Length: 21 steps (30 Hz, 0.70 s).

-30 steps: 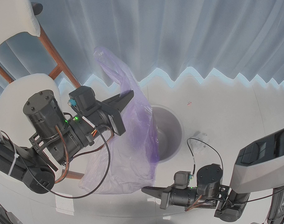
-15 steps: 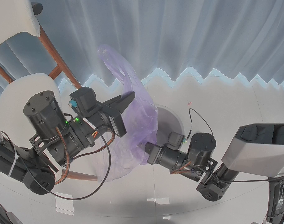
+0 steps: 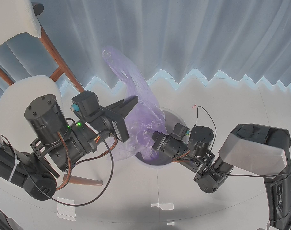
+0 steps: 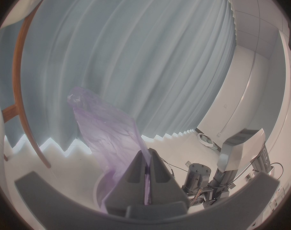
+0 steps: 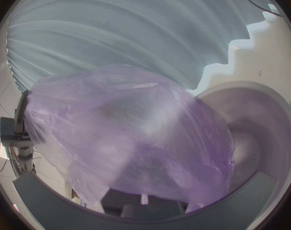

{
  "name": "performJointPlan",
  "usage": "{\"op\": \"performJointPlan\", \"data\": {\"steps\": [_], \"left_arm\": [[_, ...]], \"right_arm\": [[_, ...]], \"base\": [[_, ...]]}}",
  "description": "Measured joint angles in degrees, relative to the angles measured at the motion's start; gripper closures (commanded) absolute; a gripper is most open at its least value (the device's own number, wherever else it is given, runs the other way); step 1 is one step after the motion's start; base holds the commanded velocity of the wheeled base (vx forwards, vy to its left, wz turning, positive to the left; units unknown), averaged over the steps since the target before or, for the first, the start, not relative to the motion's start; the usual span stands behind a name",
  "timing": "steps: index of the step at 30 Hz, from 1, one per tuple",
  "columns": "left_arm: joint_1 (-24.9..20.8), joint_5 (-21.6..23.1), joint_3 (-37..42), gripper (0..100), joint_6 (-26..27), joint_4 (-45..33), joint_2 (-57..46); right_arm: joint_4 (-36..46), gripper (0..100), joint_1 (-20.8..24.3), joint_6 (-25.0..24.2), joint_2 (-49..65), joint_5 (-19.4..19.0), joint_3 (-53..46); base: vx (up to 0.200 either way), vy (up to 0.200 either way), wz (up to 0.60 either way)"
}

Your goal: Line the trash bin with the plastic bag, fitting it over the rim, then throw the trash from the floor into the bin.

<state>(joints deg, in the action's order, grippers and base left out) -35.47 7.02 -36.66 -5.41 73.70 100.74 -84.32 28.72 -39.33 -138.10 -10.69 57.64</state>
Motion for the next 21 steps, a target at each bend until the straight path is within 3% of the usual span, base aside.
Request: {"op": "performJointPlan", "data": {"steps": [13, 21], "left_arm": [[0.0, -0.2, 3.3, 100, 0.2, -1.2, 0.2], [0.1, -0.2, 4.3, 100, 0.2, -1.0, 1.7]], "right_arm": [[-1.2, 100, 2.5, 0.7, -1.7, 0.0, -11.3], [-3.8, 100, 4.3, 0.7, 5.3, -1.6, -26.6]], "base": [[0.0, 0.0, 0.0], [0.0, 0.0, 0.0]]}}
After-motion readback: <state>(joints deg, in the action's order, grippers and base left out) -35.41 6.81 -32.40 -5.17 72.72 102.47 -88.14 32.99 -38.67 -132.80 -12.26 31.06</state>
